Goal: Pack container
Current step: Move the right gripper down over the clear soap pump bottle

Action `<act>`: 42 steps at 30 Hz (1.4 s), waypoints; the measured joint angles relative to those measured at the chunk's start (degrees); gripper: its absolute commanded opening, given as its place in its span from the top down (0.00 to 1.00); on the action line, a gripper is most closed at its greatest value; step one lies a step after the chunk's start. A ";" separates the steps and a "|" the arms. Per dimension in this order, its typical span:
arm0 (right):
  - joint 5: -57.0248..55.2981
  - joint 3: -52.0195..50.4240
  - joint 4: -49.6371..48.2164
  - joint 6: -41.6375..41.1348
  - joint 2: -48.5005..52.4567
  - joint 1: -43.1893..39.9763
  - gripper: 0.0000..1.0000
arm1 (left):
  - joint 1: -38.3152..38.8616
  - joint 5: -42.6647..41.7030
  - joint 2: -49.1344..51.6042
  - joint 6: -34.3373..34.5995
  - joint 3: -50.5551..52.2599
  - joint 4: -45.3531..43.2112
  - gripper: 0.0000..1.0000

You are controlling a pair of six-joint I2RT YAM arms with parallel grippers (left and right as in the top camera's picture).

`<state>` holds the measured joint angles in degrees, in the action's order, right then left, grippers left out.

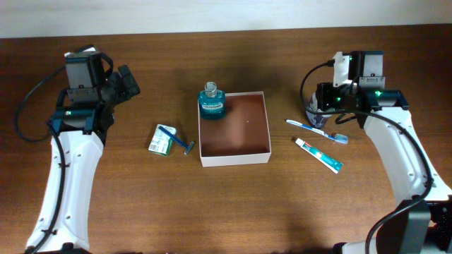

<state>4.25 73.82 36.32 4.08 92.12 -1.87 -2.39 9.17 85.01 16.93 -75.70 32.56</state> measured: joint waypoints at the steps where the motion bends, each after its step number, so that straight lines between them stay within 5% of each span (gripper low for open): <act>1: 0.20 0.00 0.00 0.02 0.00 0.00 0.41 | 0.00 0.00 0.00 0.02 0.00 0.02 0.01; 17: 0.85 0.00 -2.69 0.07 3.76 0.00 0.41 | 0.00 0.00 0.00 0.02 0.00 0.02 0.01; 25: 0.85 0.00 -3.87 0.35 4.00 0.00 0.61 | 0.00 0.00 0.00 0.02 -0.02 0.02 0.01; 42: 0.81 0.00 -3.80 0.42 4.00 0.00 0.72 | 0.00 0.00 0.00 0.02 0.00 0.07 0.01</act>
<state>5.06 73.82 32.51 4.49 96.12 -1.87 -2.39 9.17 85.01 16.95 -75.70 32.62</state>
